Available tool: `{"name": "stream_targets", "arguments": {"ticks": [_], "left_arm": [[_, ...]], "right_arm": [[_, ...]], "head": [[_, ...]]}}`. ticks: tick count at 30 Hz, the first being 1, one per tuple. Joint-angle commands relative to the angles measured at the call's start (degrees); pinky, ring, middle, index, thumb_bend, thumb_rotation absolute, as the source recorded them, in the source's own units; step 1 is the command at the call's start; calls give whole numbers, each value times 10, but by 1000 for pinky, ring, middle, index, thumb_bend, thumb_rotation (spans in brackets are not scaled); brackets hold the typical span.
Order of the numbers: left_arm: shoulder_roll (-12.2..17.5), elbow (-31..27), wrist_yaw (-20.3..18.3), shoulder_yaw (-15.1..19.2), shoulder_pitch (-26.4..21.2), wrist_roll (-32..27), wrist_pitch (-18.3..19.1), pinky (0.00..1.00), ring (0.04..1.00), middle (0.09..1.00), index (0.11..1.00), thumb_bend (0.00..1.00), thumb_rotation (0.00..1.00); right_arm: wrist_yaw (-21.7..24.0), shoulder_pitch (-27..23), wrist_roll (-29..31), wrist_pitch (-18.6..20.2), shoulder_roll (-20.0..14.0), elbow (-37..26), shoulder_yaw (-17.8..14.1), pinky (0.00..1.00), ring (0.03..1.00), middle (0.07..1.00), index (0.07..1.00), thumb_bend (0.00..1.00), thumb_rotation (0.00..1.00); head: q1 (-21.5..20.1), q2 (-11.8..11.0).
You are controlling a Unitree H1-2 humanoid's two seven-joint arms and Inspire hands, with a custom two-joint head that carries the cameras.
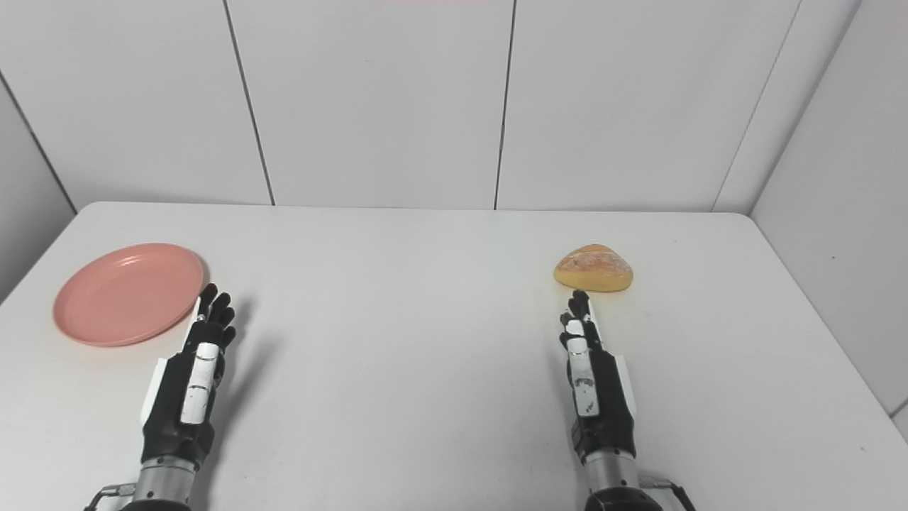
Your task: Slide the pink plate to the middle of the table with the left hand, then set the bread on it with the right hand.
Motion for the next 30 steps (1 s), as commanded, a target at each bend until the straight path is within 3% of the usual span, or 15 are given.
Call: {"name": "stream_targets", "arguments": {"ticks": [1,14,24,26,27,30], "left_arm": [[1,-23,1,-2,-12,-2,-6,1000,1000,1000,997,779,931],[-6,-24,-3,-2,-13,-17,-3,1000,994,988,992,734,929],[-5,-17,-7,0,-13,-23,-6,1000,990,971,1000,759,908],[-6,-13,-7,-1,-13,-21,-7,1000,987,969,1000,764,907],[-7,-5,-7,-2,-12,-20,-13,1000,987,969,1000,764,907],[-11,17,-8,-7,-14,-17,-28,1000,992,969,1000,752,918]], "right_arm": [[3,-14,-3,2,0,-16,1,994,977,996,982,795,985],[6,-17,3,-3,-2,-10,-2,1000,983,1000,981,809,978],[6,-17,1,-3,-2,-7,0,1000,984,1000,983,796,984],[8,-16,3,-10,-4,-1,-1,1000,983,999,983,800,981],[10,-16,3,-18,-5,7,-2,1000,983,998,983,800,981],[13,-19,5,-36,-9,35,-4,1000,978,992,985,824,972]], "head": [[0,0],[4,1],[3,-2],[6,-12],[10,-32],[21,-56]]}}
